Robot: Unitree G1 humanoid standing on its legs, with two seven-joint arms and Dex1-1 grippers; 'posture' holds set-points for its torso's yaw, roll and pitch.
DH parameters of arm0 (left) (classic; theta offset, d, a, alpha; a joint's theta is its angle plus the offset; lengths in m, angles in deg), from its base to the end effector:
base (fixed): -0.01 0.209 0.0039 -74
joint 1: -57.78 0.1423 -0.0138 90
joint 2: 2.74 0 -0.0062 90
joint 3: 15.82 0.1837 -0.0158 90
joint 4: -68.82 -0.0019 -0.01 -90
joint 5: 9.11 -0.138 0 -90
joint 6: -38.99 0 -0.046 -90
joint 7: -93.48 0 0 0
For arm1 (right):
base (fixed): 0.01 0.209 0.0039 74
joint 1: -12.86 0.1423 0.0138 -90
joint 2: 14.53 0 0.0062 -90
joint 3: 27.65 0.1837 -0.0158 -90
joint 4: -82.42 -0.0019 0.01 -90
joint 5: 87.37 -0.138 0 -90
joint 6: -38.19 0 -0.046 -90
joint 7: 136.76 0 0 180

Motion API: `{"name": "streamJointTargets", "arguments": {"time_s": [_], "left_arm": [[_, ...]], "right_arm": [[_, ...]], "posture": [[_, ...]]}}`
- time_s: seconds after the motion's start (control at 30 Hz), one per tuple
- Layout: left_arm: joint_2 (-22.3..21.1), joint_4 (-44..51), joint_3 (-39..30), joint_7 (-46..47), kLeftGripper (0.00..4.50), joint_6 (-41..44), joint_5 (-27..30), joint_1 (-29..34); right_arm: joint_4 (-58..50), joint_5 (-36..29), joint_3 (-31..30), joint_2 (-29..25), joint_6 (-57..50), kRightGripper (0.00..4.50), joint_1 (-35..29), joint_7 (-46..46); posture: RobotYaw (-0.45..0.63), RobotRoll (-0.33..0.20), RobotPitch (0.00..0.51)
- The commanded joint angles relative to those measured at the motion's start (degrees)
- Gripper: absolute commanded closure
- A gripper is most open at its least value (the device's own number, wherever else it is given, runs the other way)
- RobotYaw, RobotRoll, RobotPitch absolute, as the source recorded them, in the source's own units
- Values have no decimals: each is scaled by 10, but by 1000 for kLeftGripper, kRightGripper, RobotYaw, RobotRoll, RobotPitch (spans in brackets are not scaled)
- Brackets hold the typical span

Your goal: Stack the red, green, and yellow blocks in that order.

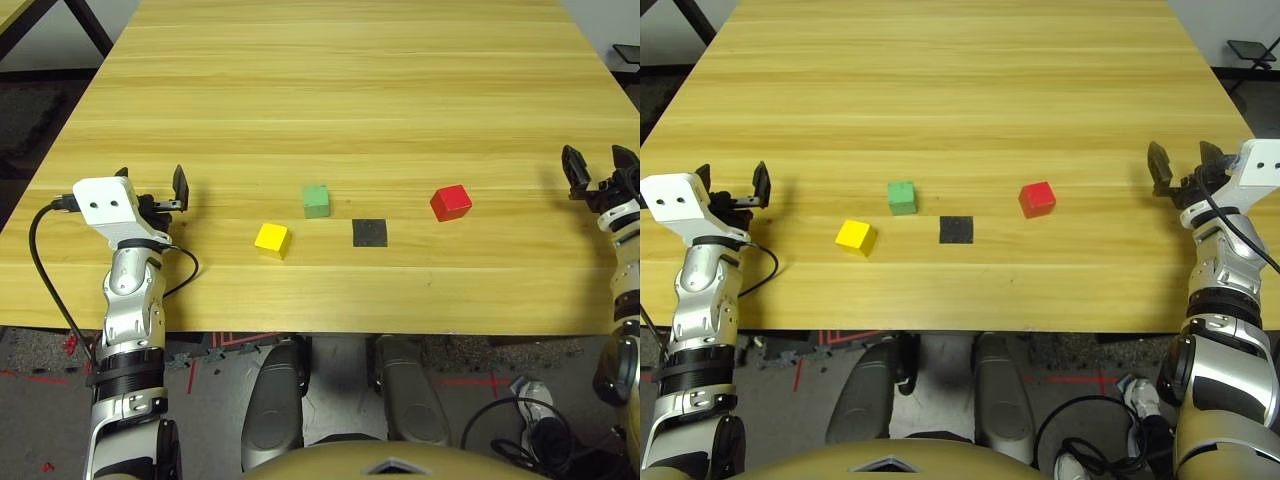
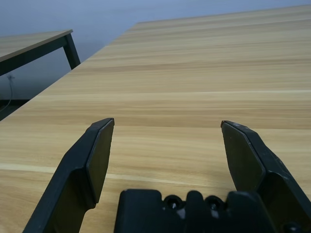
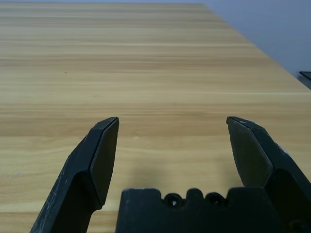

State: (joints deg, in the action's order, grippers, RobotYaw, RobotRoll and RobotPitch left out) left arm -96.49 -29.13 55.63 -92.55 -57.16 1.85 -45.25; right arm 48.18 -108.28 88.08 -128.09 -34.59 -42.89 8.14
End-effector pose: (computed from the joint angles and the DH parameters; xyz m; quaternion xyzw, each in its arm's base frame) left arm 0.2353 0.2672 0.1033 0.0608 -0.1356 0.0939 0.9844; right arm 0.2560 -0.3718 0.1256 -0.0278 -0.1051 -0.0280 0.9937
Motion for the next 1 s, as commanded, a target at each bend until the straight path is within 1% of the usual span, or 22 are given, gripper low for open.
{"name": "streamJointTargets", "arguments": {"time_s": [0.03, 0.13, 0.2, 0.27, 0.4, 0.47, 0.53, 0.6, 0.63, 0.73, 0.87, 1.0], "left_arm": [[2, 7, 0, 3, 23, 6, -5, 9], [10, 14, 6, 7, 23, 5, -9, 12], [8, 51, 12, -9, 23, 22, 4, 16], [-7, 91, 17, -46, 23, 56, 38, 12], [-66, 163, 16, -159, 23, 169, 160, -12], [-112, 175, 12, -220, 23, 212, 203, -23], [-137, 177, 7, -248, 23, 234, 224, -28], [-164, 168, 7, -284, 23, 248, 236, -35], [-178, 165, 15, -305, 23, 257, 238, -41], [-198, 162, 34, -345, 23, 274, 238, -52], [-206, 174, 58, -372, 23, 285, 226, -58], [-200, 195, 68, -367, 23, 292, 221, -53]], "right_arm": [[19, 2, 6, -8, 5, 25, -4, -6], [27, -1, 6, -13, 1, 25, 1, -16], [24, -4, -1, -24, -24, 25, 22, -52], [25, -3, -15, -38, -57, 25, 49, -101], [37, 30, -75, -67, -94, 25, 113, -236], [45, 55, -119, -80, -96, 25, 148, -323], [54, 73, -144, -86, -96, 25, 169, -370], [60, 97, -177, -84, -83, 25, 186, -422], [62, 113, -199, -83, -68, 25, 197, -466], [63, 138, -248, -83, -32, 25, 220, -556], [37, 111, -341, -96, -12, 25, 240, -574], [20, 69, -440, -115, 15, 25, 259, -574]], "posture": [[123, -26, 214], [116, -21, 220], [125, -17, 224], [139, -11, 245], [172, -21, 234], [213, -29, 219], [223, -31, 215], [253, -38, 208], [254, -39, 209], [266, -48, 211], [292, -52, 201], [306, -49, 194]]}}
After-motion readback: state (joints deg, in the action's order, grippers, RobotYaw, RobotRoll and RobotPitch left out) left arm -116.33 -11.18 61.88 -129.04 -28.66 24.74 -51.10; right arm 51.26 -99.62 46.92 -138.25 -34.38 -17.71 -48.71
